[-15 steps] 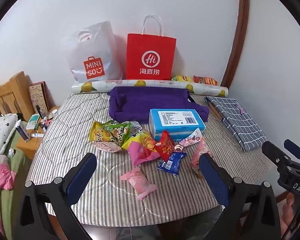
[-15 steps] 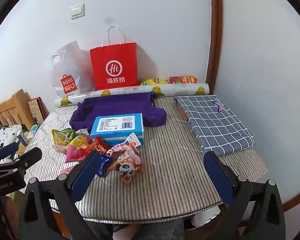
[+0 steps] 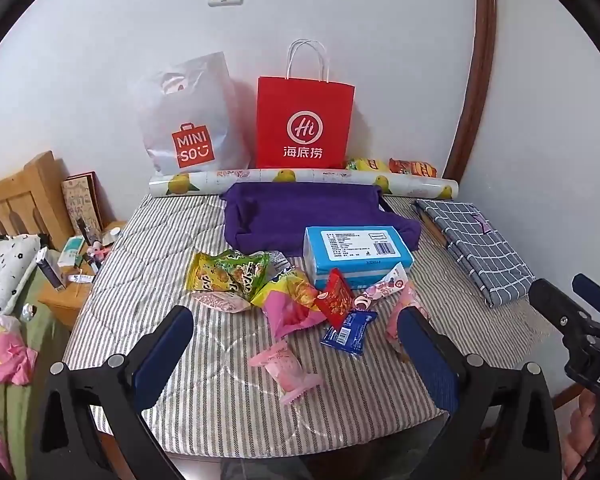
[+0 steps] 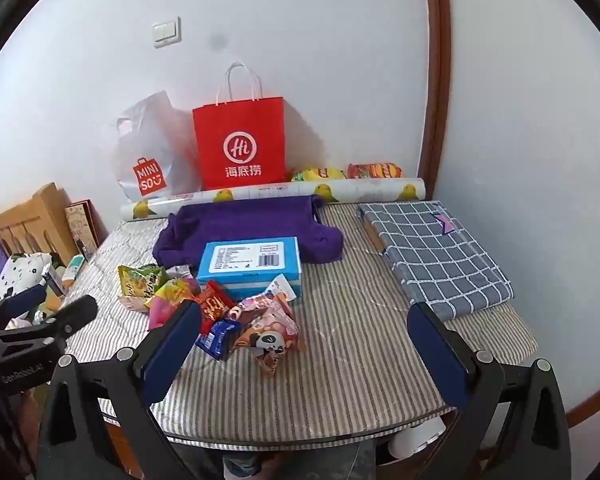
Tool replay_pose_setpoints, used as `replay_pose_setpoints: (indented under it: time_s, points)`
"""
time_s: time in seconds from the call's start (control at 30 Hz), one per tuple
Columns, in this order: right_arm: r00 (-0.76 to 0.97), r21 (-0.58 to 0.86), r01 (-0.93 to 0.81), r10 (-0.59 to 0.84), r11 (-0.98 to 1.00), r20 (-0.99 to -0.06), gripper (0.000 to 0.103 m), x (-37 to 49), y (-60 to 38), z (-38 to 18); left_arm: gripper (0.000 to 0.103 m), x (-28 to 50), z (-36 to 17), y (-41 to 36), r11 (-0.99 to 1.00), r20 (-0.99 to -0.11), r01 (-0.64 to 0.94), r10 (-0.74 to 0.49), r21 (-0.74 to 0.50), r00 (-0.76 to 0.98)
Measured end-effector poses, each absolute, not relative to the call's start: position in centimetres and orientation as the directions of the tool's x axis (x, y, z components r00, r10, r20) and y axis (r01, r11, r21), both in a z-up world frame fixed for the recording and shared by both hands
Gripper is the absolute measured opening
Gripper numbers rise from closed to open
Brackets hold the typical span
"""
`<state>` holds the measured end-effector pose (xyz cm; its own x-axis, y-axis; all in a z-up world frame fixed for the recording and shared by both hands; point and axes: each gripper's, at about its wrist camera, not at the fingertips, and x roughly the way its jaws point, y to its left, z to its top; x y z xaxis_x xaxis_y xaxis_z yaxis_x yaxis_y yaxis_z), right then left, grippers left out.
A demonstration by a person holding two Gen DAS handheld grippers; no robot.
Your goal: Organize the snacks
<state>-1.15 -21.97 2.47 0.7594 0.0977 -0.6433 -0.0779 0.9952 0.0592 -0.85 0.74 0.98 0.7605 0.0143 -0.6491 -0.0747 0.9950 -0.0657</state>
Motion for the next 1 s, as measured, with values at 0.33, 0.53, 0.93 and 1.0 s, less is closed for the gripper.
replay_pose_setpoints:
  time_s: [0.33, 0.53, 0.93, 1.0]
  points:
    - [0.756, 0.057, -0.089, 0.105, 0.994, -0.646, 0.101, -1.22, -21.28, 2.55, 0.102, -1.01, 0.80, 1.13, 0.993, -0.642, -0.074, 0.000, -0.088, 0.767]
    - [0.753, 0.058, -0.086, 0.103, 0.995, -0.650, 0.101, -1.23, -21.23, 2.36, 0.102, -1.24, 0.76, 1.02, 0.993, -0.628, -0.065, -0.011, -0.098, 0.778]
    - [0.751, 0.062, -0.083, 0.103, 0.995, -0.652, 0.101, -1.20, -21.13, 2.23, 0.102, -1.55, 0.72, 0.70, 0.993, -0.624, -0.053, -0.024, -0.103, 0.781]
    - [0.754, 0.066, -0.083, 0.106, 0.994, -0.649, 0.101, -1.30, -21.22, 2.27, 0.102, -1.57, 0.79, 0.59, 0.993, -0.621, -0.053, -0.022, -0.102, 0.783]
